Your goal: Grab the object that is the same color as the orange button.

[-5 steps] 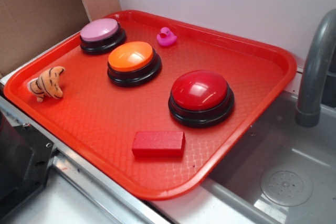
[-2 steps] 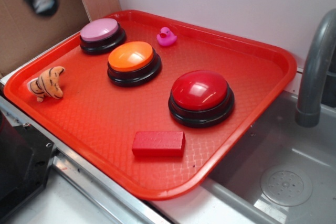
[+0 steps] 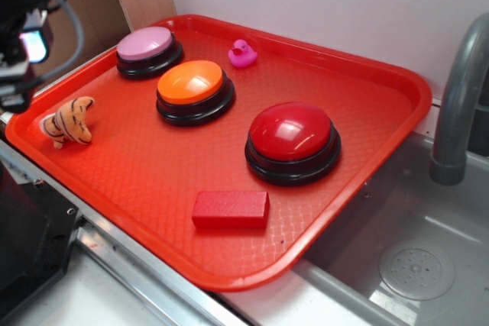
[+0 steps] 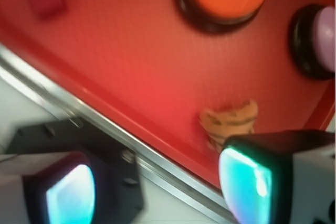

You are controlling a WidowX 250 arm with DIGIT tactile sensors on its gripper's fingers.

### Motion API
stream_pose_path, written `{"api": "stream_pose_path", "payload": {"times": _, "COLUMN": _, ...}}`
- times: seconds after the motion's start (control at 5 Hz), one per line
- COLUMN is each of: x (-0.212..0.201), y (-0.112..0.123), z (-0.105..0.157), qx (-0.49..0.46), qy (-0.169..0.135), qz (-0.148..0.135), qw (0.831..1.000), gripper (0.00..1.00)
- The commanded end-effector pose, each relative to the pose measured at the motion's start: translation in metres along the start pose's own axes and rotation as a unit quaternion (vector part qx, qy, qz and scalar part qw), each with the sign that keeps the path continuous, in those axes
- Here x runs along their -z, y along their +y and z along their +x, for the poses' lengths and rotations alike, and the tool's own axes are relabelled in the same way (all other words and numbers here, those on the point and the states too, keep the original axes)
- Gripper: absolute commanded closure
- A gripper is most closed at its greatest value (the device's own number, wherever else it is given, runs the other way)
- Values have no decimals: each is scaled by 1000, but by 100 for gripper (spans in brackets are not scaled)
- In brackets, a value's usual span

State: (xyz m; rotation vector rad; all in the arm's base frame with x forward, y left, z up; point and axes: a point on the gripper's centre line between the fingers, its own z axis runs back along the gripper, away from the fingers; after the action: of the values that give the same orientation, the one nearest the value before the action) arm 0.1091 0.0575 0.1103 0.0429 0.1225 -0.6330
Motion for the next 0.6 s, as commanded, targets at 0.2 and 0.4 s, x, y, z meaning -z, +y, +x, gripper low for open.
{"api": "stream_pose_path", "payload": {"times": 0.2, "x": 40, "y": 46, "z": -7, "qx": -45, "qy": 28, "qz": -35, "qw": 998, "gripper": 0}}
{"api": "stream_pose_path", "payload": {"times": 0.4, "x": 50, "y": 52, "z": 4, "qx": -49, "qy": 36, "qz": -31, "qw": 998, "gripper": 0}}
